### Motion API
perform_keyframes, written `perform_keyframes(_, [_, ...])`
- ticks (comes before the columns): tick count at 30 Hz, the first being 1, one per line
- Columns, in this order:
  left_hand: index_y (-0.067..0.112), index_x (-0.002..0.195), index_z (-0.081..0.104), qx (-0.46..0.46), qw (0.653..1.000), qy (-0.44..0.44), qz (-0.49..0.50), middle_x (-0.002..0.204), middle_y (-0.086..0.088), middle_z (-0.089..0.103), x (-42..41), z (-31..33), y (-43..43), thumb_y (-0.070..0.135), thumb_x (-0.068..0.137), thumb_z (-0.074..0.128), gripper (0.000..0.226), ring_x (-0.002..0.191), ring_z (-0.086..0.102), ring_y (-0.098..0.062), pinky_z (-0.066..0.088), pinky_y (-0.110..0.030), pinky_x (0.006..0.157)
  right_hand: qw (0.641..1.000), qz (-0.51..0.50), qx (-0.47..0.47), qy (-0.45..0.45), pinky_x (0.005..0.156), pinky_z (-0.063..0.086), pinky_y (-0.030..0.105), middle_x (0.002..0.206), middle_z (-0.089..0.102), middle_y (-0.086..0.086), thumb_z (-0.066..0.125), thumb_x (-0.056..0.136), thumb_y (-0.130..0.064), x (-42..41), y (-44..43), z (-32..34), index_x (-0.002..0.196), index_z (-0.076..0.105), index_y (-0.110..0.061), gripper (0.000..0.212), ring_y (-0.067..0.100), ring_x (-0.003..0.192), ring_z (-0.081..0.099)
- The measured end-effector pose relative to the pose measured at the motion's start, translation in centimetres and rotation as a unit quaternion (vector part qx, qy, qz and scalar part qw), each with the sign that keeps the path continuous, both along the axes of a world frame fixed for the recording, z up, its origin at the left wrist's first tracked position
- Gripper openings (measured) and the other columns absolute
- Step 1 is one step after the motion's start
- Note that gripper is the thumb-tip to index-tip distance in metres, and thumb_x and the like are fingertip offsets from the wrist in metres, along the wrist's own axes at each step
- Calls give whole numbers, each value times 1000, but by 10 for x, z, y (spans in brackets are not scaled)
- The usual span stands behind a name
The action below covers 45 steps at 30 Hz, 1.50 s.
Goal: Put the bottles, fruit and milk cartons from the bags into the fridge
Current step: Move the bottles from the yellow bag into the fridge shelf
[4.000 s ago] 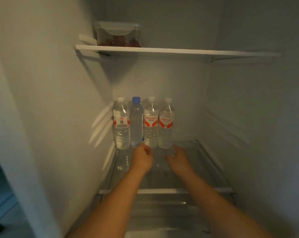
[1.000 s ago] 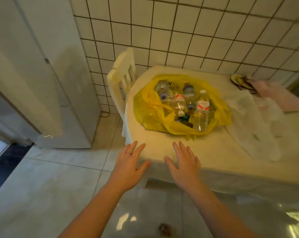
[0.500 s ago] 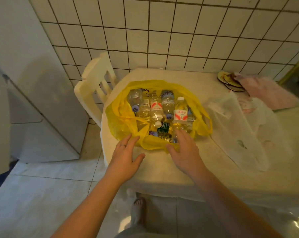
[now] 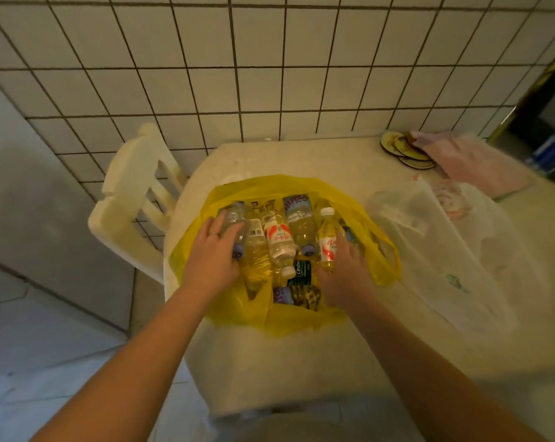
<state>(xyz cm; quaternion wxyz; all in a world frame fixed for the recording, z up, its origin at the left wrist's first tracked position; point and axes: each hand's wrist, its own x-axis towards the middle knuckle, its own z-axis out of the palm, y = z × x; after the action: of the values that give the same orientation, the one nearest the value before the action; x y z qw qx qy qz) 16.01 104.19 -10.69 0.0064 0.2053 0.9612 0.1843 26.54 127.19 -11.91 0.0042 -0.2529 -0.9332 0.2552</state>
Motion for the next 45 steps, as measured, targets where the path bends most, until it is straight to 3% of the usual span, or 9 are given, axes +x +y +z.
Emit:
perform_keyframes(8, [48, 147, 34, -148, 974, 13, -172, 168, 3, 2, -67, -10, -8, 9, 78, 70, 88, 152, 1, -33, 21, -52, 120, 998, -62, -4, -29, 109, 36, 53, 155, 31, 12, 58, 92, -46, -30, 6, -8, 156, 4, -24, 87, 39, 138, 34])
perform_keyframes(15, [56, 134, 49, -141, 965, 50, -215, 166, 6, 15, -78, -9, -6, 31, 80, 79, 67, 153, 6, -34, 18, -56, 119, 996, -81, -46, 2, 107, 38, 53, 150, 38, 14, 69, 85, -38, -40, 14, -13, 156, 13, -22, 92, 41, 134, 38])
perform_keyframes(20, [48, 126, 60, -50, 965, 116, -228, 156, 5, 39, -76, -8, -7, 33, 84, 75, 47, 148, 24, -33, 25, -60, 115, 991, -95, -66, 70, 105, 42, 54, 149, 40, 10, 76, 81, -37, -37, 18, -7, 155, 19, -17, 96, 35, 135, 40])
perform_keyframes(24, [36, 130, 56, 77, 968, 131, -200, 148, 7, 49, -78, -2, -6, 35, 92, 51, 39, 143, 33, -30, 32, -56, 109, 984, -81, -62, 147, 107, 41, 47, 149, 41, 9, 78, 82, -31, -33, 18, 10, 155, 22, -14, 94, 29, 136, 39])
perform_keyframes(28, [29, 129, 56, 198, 963, 106, -147, 141, 10, 54, -78, 10, -7, 25, 93, 55, 36, 141, 39, -26, 34, -56, 110, 970, -70, -47, 229, 103, 46, 46, 142, 48, 9, 79, 81, -30, -25, 17, 32, 152, 29, -15, 88, 29, 130, 46])
perform_keyframes(33, [24, 133, 54, 306, 940, 75, -127, 139, 9, 55, -54, 45, 3, 33, 96, 54, 38, 137, 44, -20, 38, -51, 110, 938, -34, -69, 338, 96, 51, 50, 137, 51, 6, 82, 78, -16, -13, 17, 63, 146, 37, -13, 81, 26, 123, 53])
perform_keyframes(37, [19, 129, 53, 391, 914, 36, -105, 136, 4, 58, -25, 77, 13, 20, 96, 57, 32, 127, 53, -14, 47, -49, 103, 914, -1, -122, 387, 90, 56, 41, 131, 54, 3, 83, 78, -17, -3, 19, 87, 141, 39, -16, 76, 22, 114, 59])
perform_keyframes(42, [27, 121, 52, 484, 869, 24, -99, 123, -8, 62, 11, 101, 21, 20, 98, 55, 24, 118, 59, -24, 49, -54, 98, 889, 38, -217, 402, 83, 56, 24, 120, 59, -3, 83, 76, -8, 8, 22, 110, 140, 39, -11, 77, 10, 107, 63])
perform_keyframes(45, [25, 118, 54, 527, 847, 16, -71, 119, -10, 63, 33, 105, 23, 25, 99, 52, 19, 113, 60, -33, 48, -62, 94, 868, 45, -293, 399, 78, 56, 28, 107, 65, -6, 77, 74, -12, 17, 22, 116, 136, 41, -11, 71, 12, 96, 67])
